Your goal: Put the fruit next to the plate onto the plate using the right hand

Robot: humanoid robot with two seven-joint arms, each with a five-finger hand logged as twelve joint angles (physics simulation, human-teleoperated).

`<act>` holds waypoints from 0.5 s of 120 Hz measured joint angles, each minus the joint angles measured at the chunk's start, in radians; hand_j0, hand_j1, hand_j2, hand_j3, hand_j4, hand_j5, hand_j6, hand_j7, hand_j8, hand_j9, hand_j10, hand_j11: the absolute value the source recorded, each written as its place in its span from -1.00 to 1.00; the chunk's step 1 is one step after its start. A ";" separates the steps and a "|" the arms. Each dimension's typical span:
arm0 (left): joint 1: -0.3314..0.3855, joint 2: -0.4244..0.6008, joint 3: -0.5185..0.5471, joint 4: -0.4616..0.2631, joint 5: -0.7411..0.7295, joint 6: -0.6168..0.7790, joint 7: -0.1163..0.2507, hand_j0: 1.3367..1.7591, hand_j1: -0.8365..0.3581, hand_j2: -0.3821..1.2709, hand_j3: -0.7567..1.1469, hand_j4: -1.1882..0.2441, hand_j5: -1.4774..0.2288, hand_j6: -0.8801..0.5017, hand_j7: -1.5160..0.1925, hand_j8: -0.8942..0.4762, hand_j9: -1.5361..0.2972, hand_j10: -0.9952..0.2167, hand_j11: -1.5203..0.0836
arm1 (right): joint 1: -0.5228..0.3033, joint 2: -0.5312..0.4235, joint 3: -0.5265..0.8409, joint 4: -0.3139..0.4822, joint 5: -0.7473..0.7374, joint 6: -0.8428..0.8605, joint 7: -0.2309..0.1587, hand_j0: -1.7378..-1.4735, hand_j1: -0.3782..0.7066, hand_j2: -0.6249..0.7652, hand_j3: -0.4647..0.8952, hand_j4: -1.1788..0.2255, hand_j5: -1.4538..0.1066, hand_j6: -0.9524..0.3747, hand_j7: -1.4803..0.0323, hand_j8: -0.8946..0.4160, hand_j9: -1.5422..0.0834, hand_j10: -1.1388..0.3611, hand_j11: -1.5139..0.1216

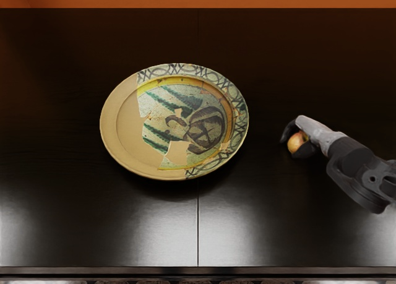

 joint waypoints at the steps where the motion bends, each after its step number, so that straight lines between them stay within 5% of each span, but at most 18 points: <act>1: 0.000 0.000 0.000 0.000 0.000 0.000 0.000 0.52 0.52 -0.48 -0.21 0.33 0.38 -0.06 0.42 -0.04 0.34 0.26 0.52 | 0.001 0.000 0.001 0.000 0.004 0.000 0.000 -0.22 0.16 -0.14 -0.32 -0.42 -0.29 -0.32 -0.30 -0.15 -0.24 -0.04 -0.34; 34: 0.000 0.000 0.000 0.000 0.000 0.000 0.000 0.52 0.52 -0.48 -0.21 0.33 0.38 -0.06 0.42 -0.04 0.34 0.26 0.52 | 0.062 -0.036 0.080 0.005 0.171 0.105 0.003 -0.30 0.45 0.21 -0.32 -0.47 -0.39 -0.16 -0.39 0.03 -0.31 0.09 -0.41; 60: 0.000 0.000 0.000 0.000 0.000 0.000 0.000 0.52 0.52 -0.48 -0.21 0.33 0.38 -0.06 0.42 -0.04 0.34 0.26 0.52 | 0.073 -0.070 0.266 0.005 0.370 0.340 0.006 -0.32 0.50 0.26 -0.32 -0.47 -0.44 -0.12 -0.41 0.08 -0.35 0.13 -0.43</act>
